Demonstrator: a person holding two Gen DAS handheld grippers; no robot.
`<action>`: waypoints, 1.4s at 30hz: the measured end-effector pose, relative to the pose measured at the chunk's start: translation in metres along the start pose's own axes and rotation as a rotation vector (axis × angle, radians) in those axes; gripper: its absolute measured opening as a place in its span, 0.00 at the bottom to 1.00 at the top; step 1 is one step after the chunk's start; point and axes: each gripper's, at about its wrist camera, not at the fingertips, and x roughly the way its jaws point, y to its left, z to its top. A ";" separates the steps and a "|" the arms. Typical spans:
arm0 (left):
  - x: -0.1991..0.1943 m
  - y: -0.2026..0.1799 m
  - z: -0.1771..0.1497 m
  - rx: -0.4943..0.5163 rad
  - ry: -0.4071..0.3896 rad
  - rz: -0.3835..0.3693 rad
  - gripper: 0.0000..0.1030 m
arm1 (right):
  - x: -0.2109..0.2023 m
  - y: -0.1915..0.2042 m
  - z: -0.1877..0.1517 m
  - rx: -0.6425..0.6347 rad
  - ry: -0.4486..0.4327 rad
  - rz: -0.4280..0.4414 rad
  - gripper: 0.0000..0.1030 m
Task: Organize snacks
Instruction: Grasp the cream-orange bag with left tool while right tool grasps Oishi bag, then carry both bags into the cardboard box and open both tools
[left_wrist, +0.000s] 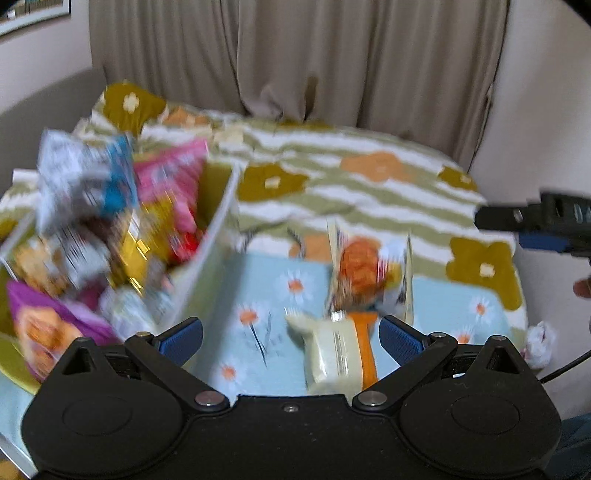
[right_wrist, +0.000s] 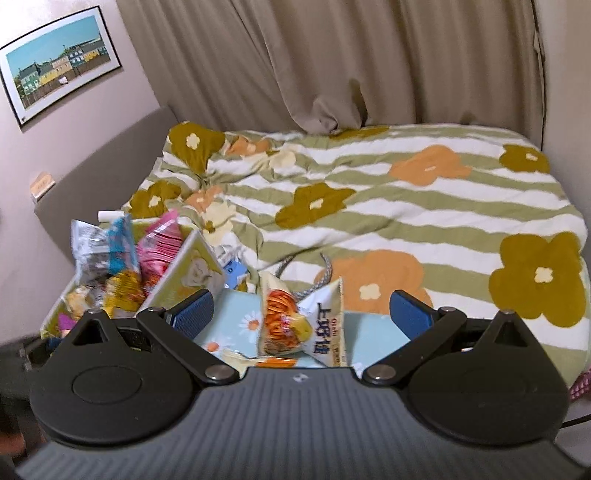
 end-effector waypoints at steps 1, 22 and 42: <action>0.010 -0.004 -0.005 -0.003 0.019 0.002 1.00 | 0.010 -0.007 -0.003 0.008 0.015 0.005 1.00; 0.123 -0.044 -0.039 0.101 0.159 0.006 0.67 | 0.153 -0.045 -0.035 0.062 0.162 0.184 1.00; 0.106 -0.010 -0.052 0.101 0.151 0.050 0.65 | 0.175 -0.044 -0.045 0.126 0.175 0.265 0.84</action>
